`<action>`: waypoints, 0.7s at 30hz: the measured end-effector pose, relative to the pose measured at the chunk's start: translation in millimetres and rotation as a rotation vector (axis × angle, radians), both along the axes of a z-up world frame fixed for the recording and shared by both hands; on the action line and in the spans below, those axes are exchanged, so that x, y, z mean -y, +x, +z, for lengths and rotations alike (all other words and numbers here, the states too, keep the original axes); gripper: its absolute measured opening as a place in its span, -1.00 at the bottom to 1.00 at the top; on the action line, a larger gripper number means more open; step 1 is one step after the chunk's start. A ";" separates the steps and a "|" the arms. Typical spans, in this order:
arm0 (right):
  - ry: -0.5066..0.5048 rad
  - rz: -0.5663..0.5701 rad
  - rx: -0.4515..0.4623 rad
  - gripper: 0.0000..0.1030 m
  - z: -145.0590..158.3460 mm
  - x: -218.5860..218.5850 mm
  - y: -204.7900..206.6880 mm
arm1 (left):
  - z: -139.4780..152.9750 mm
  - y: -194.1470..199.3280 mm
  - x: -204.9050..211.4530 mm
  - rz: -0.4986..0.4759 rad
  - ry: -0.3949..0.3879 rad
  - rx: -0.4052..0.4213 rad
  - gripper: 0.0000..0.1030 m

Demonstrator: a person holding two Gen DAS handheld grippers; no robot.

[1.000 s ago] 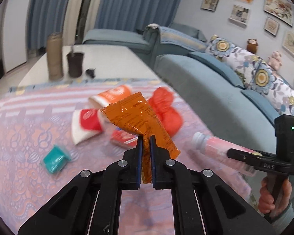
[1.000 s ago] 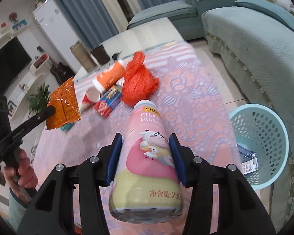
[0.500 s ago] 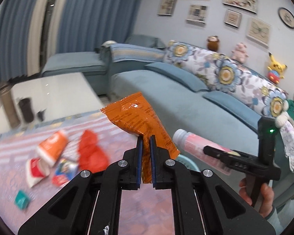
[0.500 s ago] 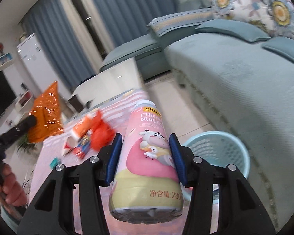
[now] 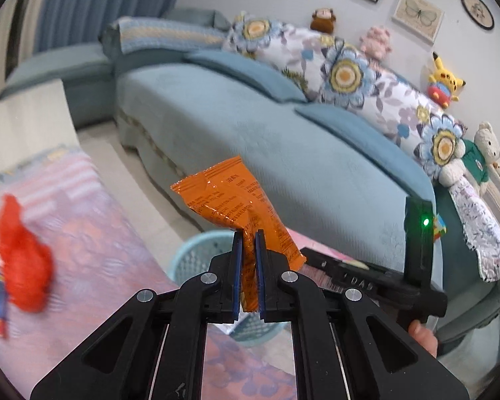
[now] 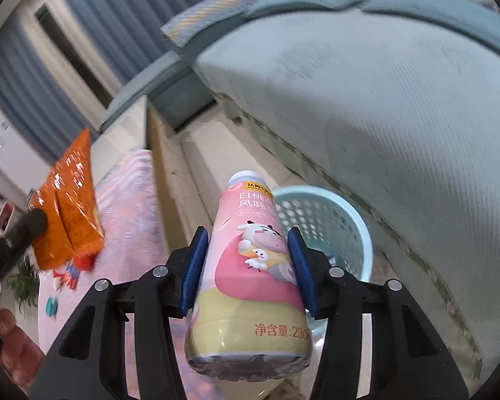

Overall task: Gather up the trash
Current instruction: 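Carry both items to the wastebasket and open both tools to drop them, then grasp the teal packet with left tool while right tool grasps the red plastic bag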

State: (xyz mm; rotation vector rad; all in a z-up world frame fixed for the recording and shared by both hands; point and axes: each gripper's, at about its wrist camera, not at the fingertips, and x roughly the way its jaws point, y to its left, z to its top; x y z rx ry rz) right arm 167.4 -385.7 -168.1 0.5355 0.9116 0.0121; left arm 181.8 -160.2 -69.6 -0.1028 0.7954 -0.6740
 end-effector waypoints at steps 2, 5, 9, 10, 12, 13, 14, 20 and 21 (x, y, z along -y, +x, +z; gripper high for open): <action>0.004 -0.014 -0.030 -0.11 -12.9 4.1 3.8 | -16.8 6.2 7.8 -0.014 0.011 -0.028 -0.89; 0.009 -0.013 -0.074 -0.11 -31.1 3.9 12.4 | -41.2 19.8 16.5 -0.024 0.027 -0.087 -0.89; -0.002 -0.015 -0.105 -0.09 -41.3 -3.2 20.8 | -60.5 31.8 19.9 -0.017 0.064 -0.132 -0.60; 0.007 -0.015 -0.106 -0.07 -42.0 -2.9 21.5 | -63.0 33.2 17.0 -0.011 0.059 -0.140 -0.40; 0.009 -0.010 -0.098 -0.04 -38.4 -5.0 23.9 | -62.8 33.3 9.3 0.007 0.055 -0.136 -0.32; -0.006 -0.008 -0.092 -0.04 -34.8 -6.9 23.0 | -61.5 32.8 3.6 0.012 0.048 -0.136 -0.32; -0.015 -0.002 -0.085 -0.04 -30.8 -9.3 21.9 | -60.0 32.2 -0.1 0.014 0.038 -0.139 -0.32; -0.054 0.044 -0.001 -0.04 -2.2 -24.8 7.2 | -42.1 18.5 -27.4 0.036 -0.012 -0.123 -0.22; -0.070 0.055 0.014 -0.04 3.4 -30.9 3.0 | -37.2 13.8 -34.2 0.044 -0.023 -0.113 -0.19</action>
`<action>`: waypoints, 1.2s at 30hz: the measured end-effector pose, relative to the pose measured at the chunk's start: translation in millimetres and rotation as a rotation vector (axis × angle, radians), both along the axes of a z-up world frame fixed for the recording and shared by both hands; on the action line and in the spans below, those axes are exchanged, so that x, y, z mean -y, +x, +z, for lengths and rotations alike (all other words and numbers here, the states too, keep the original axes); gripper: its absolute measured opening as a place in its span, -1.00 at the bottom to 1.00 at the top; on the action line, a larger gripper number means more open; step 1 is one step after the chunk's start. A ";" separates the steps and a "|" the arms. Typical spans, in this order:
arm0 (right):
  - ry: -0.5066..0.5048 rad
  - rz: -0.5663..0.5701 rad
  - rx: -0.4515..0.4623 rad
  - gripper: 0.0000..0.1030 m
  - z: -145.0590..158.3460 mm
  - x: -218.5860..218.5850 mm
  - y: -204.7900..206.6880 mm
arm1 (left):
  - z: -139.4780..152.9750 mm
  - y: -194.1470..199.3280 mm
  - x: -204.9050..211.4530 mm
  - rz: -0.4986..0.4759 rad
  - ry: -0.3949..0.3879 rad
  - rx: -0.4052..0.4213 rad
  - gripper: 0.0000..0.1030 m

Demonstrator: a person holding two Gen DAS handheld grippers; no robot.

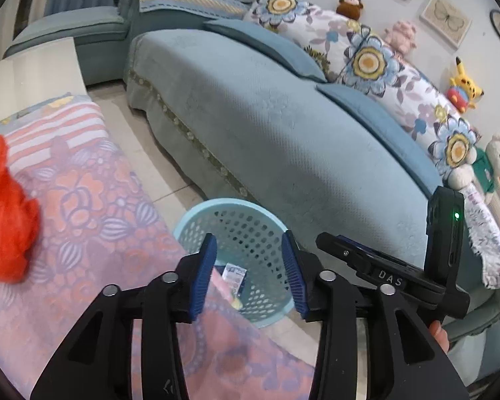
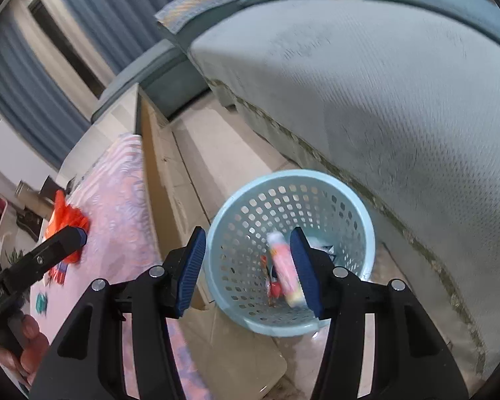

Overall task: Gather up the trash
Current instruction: 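Grasp the teal packet with left tool while right tool grasps the red plastic bag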

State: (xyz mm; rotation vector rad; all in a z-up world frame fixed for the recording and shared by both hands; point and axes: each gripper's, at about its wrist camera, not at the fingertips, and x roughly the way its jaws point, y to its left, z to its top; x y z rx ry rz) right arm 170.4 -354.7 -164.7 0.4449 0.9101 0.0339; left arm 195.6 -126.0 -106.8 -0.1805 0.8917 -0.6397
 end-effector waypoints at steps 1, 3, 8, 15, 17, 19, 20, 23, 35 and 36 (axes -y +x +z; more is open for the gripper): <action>-0.020 0.019 0.020 -0.04 7.7 -8.0 -4.0 | 3.6 -3.6 -4.9 0.004 -0.006 0.008 -0.18; -0.045 0.051 0.056 -0.04 20.6 -21.4 -9.5 | 11.9 -11.7 -16.1 0.014 -0.019 0.023 -0.18; -0.081 0.157 0.146 -0.04 58.3 -64.4 -22.8 | 39.2 -33.6 -54.6 0.073 -0.041 0.074 -0.09; -0.102 0.289 0.199 -0.04 89.5 -137.5 -15.0 | 72.9 -63.0 -136.9 0.229 -0.050 0.147 0.05; -0.122 0.322 0.210 -0.03 93.8 -161.9 -10.5 | 78.2 -71.5 -164.5 0.289 -0.038 0.168 0.10; -0.132 0.346 0.222 0.00 95.4 -179.3 -8.6 | 82.2 -80.8 -197.3 0.362 -0.020 0.184 0.14; -0.138 0.361 0.230 0.01 94.8 -190.1 -6.2 | 83.1 -84.9 -211.1 0.394 -0.009 0.189 0.16; -0.160 0.386 0.235 0.03 89.7 -216.6 3.1 | 78.5 -97.8 -258.4 0.508 0.054 0.200 0.30; -0.177 0.446 0.154 0.03 39.1 -298.1 59.9 | 5.3 -98.0 -397.1 0.723 0.166 0.054 0.31; -0.178 0.446 0.147 0.03 34.6 -304.1 64.3 | -0.8 -95.6 -401.8 0.721 0.165 0.043 0.31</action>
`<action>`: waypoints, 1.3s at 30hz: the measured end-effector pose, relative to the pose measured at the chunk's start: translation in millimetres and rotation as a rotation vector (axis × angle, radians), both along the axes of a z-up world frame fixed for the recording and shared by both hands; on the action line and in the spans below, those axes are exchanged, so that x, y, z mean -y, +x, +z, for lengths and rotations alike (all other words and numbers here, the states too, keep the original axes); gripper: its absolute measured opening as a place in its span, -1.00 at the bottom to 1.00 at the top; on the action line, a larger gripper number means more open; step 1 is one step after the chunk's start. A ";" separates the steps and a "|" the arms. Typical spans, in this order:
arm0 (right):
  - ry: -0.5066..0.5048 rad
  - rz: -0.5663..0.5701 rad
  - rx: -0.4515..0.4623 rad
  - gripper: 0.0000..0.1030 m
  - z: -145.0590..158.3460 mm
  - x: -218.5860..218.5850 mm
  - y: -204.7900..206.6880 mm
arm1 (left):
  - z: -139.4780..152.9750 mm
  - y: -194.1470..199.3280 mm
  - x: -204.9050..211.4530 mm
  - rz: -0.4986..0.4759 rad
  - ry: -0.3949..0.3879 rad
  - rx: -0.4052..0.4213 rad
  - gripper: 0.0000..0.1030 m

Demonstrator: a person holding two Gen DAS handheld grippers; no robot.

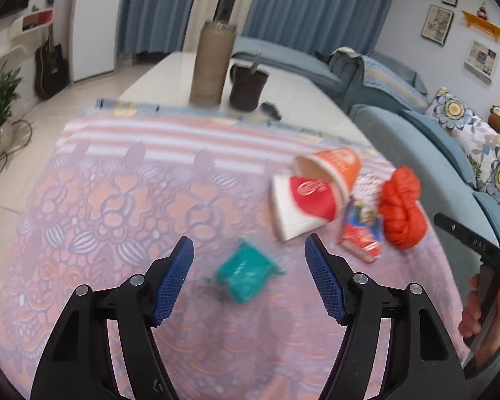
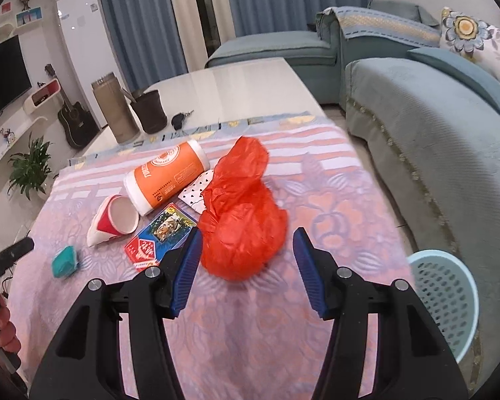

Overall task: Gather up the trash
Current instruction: 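Grasp the teal packet with left tool while right tool grasps the red plastic bag, then carry teal packet and red bag over the wastebasket and open both tools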

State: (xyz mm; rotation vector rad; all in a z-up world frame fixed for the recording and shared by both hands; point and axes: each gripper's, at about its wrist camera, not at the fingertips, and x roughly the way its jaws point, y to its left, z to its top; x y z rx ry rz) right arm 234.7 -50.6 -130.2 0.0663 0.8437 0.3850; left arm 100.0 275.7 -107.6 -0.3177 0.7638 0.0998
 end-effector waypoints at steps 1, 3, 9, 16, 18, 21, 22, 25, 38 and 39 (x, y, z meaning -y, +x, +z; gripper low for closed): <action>-0.004 -0.002 -0.005 0.03 -3.5 -3.1 3.8 | -7.4 5.1 -3.5 -0.007 -0.006 -0.011 0.32; -0.015 -0.003 -0.021 0.05 -12.1 -10.4 12.0 | -20.8 14.1 -4.7 -0.028 -0.016 -0.047 0.32; -0.009 -0.002 -0.059 0.19 -30.0 -20.6 24.6 | -43.0 23.8 14.3 -0.119 -0.012 -0.119 0.29; -0.001 -0.015 -0.084 0.25 -42.4 -21.9 28.8 | -53.9 26.2 27.9 -0.123 0.023 -0.152 0.10; 0.011 -0.018 -0.091 0.26 -44.6 -20.4 30.5 | -53.8 25.4 27.0 -0.115 0.019 -0.145 0.10; 0.027 -0.018 -0.099 0.26 -45.0 -18.5 32.0 | -52.9 26.1 26.5 -0.093 0.023 -0.141 -0.07; 0.030 -0.018 -0.102 0.25 -45.0 -18.1 31.9 | -53.5 27.2 25.8 -0.078 0.034 -0.146 -0.24; 0.063 0.008 -0.116 -0.18 -45.1 -16.3 31.5 | -51.1 28.3 23.5 -0.060 0.036 -0.147 -0.29; 0.060 0.051 0.078 -0.46 27.2 6.1 -22.2 | 36.9 15.4 92.0 -0.173 0.028 0.092 -0.32; 0.069 0.048 0.091 -0.46 34.3 13.6 -26.5 | 43.7 17.1 100.8 -0.188 0.024 0.108 -0.32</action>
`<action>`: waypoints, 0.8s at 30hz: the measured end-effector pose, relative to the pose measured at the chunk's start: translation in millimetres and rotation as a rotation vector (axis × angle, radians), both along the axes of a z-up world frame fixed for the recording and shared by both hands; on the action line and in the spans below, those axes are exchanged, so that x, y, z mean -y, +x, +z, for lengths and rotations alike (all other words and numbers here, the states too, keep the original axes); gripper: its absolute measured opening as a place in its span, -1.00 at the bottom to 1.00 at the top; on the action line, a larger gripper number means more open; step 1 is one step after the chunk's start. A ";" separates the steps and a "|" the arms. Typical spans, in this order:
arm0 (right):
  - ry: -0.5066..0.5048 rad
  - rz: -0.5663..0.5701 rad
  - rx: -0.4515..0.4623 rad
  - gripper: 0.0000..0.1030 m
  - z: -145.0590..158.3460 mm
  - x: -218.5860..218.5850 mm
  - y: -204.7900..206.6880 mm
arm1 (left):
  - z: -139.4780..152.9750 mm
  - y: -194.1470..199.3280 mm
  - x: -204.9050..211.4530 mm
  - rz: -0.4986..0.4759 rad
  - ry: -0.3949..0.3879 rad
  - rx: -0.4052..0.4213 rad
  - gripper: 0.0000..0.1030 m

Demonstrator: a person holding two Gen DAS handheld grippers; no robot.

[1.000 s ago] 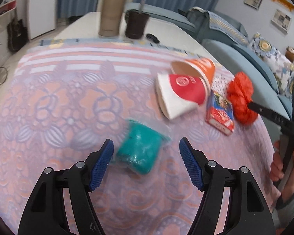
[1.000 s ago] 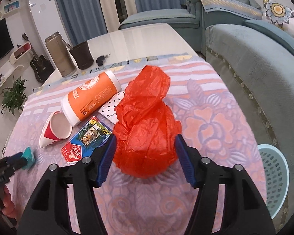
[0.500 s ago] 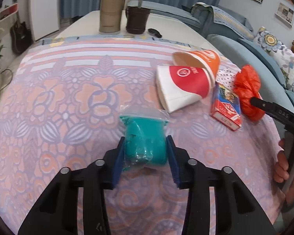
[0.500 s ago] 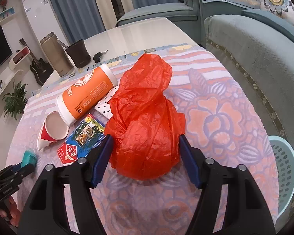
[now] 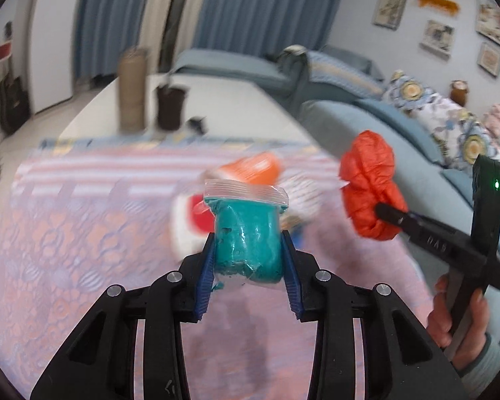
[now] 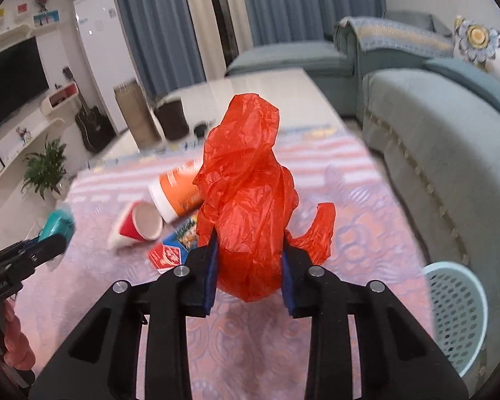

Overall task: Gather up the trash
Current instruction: 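Carry teal packet and red bag over the wastebasket and open both tools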

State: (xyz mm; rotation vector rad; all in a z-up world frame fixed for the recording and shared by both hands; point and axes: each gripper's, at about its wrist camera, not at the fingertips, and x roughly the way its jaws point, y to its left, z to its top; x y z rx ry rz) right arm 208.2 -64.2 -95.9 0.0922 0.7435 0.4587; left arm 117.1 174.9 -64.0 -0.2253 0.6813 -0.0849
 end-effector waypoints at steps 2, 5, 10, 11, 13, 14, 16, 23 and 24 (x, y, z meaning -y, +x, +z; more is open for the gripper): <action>0.010 -0.025 0.030 -0.46 15.7 19.8 -9.9 | 15.1 4.3 22.0 -0.043 -0.018 0.034 -0.32; 0.012 -0.063 0.049 -0.46 32.7 55.0 -18.1 | 31.8 12.0 56.4 -0.107 -0.041 0.075 -0.32; -0.002 -0.174 0.059 -0.46 47.8 123.2 -27.7 | 50.8 31.3 128.2 -0.237 -0.086 0.108 -0.32; -0.004 -0.203 0.053 -0.46 47.5 138.8 -28.0 | 52.8 33.7 141.0 -0.260 -0.089 0.110 -0.32; -0.008 -0.243 0.030 -0.46 44.0 163.7 -26.6 | 55.6 39.0 170.4 -0.305 -0.094 0.113 -0.32; -0.015 -0.268 -0.003 -0.46 39.9 177.6 -25.8 | 55.6 41.3 184.3 -0.328 -0.102 0.111 -0.32; -0.018 -0.316 -0.058 -0.46 31.0 201.6 -24.8 | 52.8 47.9 210.6 -0.359 -0.120 0.101 -0.32; -0.020 -0.441 -0.204 -0.44 -21.0 264.7 -29.5 | 19.3 68.8 284.3 -0.424 -0.181 0.020 -0.32; -0.014 -0.453 -0.224 -0.41 -27.4 270.1 -28.2 | 13.3 71.7 290.5 -0.429 -0.183 0.005 -0.31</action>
